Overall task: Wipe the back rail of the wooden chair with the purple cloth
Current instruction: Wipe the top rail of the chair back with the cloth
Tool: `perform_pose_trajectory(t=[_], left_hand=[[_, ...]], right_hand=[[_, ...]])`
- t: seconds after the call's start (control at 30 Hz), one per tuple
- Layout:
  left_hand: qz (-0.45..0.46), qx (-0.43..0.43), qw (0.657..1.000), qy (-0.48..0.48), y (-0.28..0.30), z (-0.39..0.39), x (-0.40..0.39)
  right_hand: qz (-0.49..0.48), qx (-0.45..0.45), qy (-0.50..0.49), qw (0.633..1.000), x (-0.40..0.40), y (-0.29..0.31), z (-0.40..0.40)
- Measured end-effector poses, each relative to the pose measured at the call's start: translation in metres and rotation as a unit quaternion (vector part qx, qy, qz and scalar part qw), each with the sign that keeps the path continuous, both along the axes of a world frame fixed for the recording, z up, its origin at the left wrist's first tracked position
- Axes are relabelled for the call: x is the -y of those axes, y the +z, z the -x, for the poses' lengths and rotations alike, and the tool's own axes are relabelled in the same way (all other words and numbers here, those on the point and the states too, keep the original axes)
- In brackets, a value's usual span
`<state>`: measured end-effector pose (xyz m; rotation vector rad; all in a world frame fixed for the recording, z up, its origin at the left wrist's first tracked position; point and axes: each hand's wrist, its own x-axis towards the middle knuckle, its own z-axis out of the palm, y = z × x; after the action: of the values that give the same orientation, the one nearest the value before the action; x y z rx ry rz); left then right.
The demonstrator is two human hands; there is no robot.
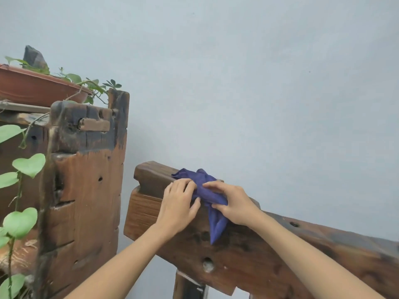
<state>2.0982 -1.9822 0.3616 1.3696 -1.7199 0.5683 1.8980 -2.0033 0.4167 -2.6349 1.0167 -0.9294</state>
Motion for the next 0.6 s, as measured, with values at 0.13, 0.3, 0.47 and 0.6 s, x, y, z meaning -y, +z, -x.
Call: perform_pose_trajectory(t=[0.13,0.3,0.47,0.6], left_hand=[[-0.032,0.074,0.996,-0.046,0.004,0.031,-0.015],[-0.064,0.013,0.982,-0.18,0.0,0.086,-0.047],[-0.119,-0.122,0.943,-0.286,0.016,0.156,-0.079],[-0.172,-0.147,0.915,-0.335,0.019,0.21,-0.102]], right_hand=[[-0.026,-0.004,-0.023,0.999,-0.028,-0.011,0.053],[-0.036,0.026,-0.056,0.997,-0.068,-0.029,0.124],[-0.028,0.043,-0.106,0.993,-0.107,-0.039,0.203],[-0.162,0.039,-0.093,0.982,-0.138,-0.054,0.254]])
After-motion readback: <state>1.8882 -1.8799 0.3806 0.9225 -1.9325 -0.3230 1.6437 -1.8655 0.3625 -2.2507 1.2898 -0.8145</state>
